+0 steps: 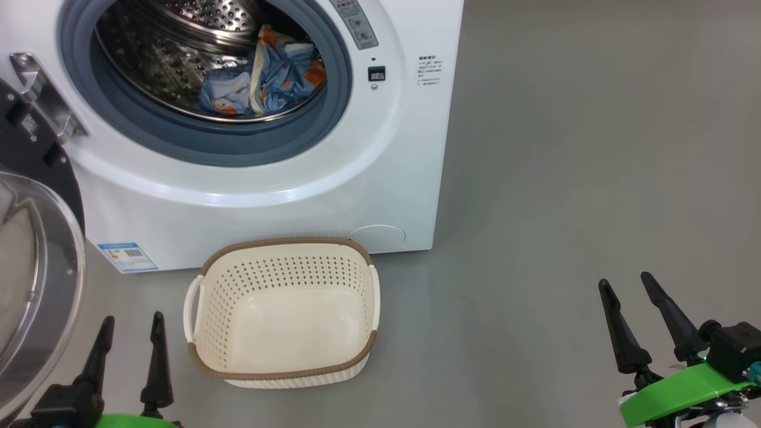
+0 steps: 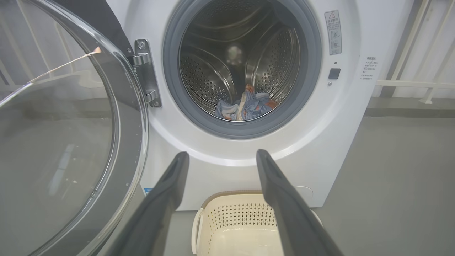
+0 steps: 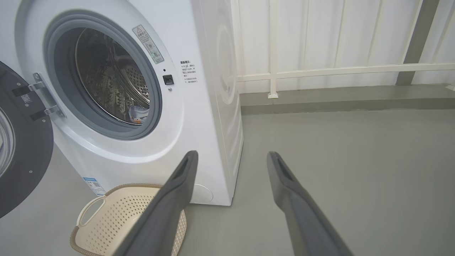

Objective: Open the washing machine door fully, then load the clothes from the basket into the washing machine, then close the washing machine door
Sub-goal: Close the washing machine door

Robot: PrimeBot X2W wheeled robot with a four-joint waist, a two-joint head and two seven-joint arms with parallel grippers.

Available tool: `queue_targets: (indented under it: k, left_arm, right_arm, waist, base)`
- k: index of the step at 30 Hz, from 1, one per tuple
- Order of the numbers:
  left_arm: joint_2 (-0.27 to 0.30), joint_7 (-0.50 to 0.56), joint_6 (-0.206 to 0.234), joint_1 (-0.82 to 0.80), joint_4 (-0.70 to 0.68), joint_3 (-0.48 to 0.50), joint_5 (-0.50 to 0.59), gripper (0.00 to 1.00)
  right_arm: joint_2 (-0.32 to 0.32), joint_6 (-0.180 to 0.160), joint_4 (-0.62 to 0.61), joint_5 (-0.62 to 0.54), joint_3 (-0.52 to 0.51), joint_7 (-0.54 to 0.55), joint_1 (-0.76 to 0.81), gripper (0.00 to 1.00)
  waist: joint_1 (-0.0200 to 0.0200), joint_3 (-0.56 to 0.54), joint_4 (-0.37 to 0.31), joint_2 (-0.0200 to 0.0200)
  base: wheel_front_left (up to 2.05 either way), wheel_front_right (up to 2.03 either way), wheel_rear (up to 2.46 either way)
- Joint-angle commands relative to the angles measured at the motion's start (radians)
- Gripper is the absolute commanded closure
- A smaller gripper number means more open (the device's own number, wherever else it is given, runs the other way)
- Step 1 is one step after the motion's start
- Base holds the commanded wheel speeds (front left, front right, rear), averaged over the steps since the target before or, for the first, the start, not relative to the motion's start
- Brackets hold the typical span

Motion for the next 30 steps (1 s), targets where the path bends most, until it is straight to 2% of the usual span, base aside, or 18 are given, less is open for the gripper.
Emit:
queue_targets:
  k: [1,11,20,30]
  left_arm:
    - [0.021,-0.006,-0.005,-0.002,-0.028,0.022,-0.005,0.0]
    - [0.013,-0.006,-0.005,0.014,-0.037,0.038,-0.011,0.0]
    - [-0.001,-0.006,0.008,0.063,-0.091,0.071,-0.001,0.0]
    - [-0.01,-0.006,0.019,0.091,-0.078,0.084,-0.009,0.0]
  right_arm:
    - [-0.024,0.004,-0.027,-0.008,0.013,-0.008,-0.004,0.0]
    - [-0.031,0.004,-0.028,-0.008,0.027,-0.008,-0.011,0.0]
    - [-0.043,0.004,-0.027,-0.005,0.066,-0.008,-0.029,0.0]
    - [-0.056,0.004,-0.014,0.003,0.123,-0.008,-0.046,0.0]
  waist:
    - [0.0,0.0,0.004,-0.0001]
    - [0.0,-0.001,0.066,-0.0001]
    - [0.0,-0.004,0.189,-0.0001]
    - [0.0,-0.014,0.351,-0.0001]
  base:
    - [0.0,0.0,0.0]
    - [0.0,0.0,0.0]
    - [0.0,0.0,0.0]
    - [0.0,0.0,0.0]
